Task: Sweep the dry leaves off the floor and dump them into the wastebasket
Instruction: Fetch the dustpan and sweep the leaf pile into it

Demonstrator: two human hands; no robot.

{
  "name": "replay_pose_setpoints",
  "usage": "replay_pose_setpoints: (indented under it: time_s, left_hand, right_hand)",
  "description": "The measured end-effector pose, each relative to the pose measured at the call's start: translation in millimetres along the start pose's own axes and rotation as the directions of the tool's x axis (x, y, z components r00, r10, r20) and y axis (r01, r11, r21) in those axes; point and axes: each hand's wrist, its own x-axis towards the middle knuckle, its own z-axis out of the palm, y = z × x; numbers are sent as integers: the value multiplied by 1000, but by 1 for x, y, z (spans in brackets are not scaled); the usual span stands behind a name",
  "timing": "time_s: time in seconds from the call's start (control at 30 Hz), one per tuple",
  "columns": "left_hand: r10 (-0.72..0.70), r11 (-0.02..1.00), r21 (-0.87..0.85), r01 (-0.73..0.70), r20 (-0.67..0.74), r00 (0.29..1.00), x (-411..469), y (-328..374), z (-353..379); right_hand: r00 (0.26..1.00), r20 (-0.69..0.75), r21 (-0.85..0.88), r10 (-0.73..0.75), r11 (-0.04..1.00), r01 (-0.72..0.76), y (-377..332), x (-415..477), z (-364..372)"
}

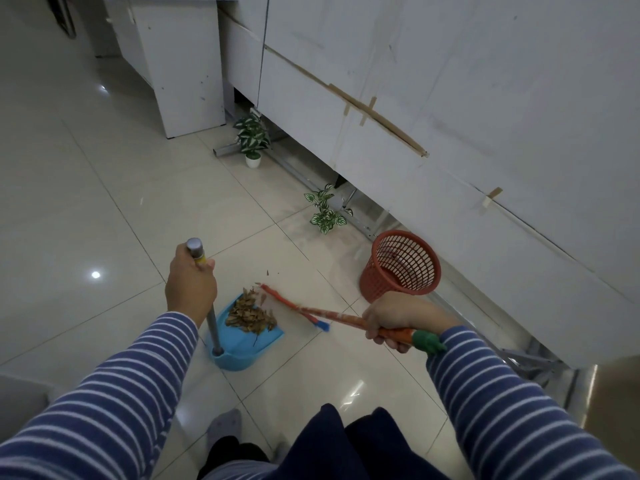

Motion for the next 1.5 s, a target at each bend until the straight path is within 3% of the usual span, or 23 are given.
replay_pose_setpoints:
  time_s: [0.2, 0.43, 0.77, 1.07, 1.4, 1.5]
  left_hand:
    - [-22, 1000, -6, 22, -20, 1000, -4, -9, 2]
    - [-49, 998, -33, 48, -38, 998, -4, -8, 1]
    - [-55, 998, -45, 52, -57, 997, 3, -3, 1]
    - [-67, 996, -59, 63, -73, 995, 16, -5, -2]
    - [-62, 997, -51, 59, -72, 995, 32, -3, -7]
    - [-51, 998, -39, 49, -63, 997, 33, -5, -6]
  right_hand:
    - [999, -31, -79, -12, 997, 10, -1, 6, 27]
    - [999, 52, -92, 9, 996, -4, 4, 0, 12]
    - [997, -55, -17, -59, 998, 58, -33, 12, 11]
    - [997, -1, -178, -72, 981, 71, -54, 5, 4]
    - [993, -104, -23, -56, 998, 54, -86, 25, -21]
    - [988, -139, -70, -74, 995, 64, -90, 47, -6]
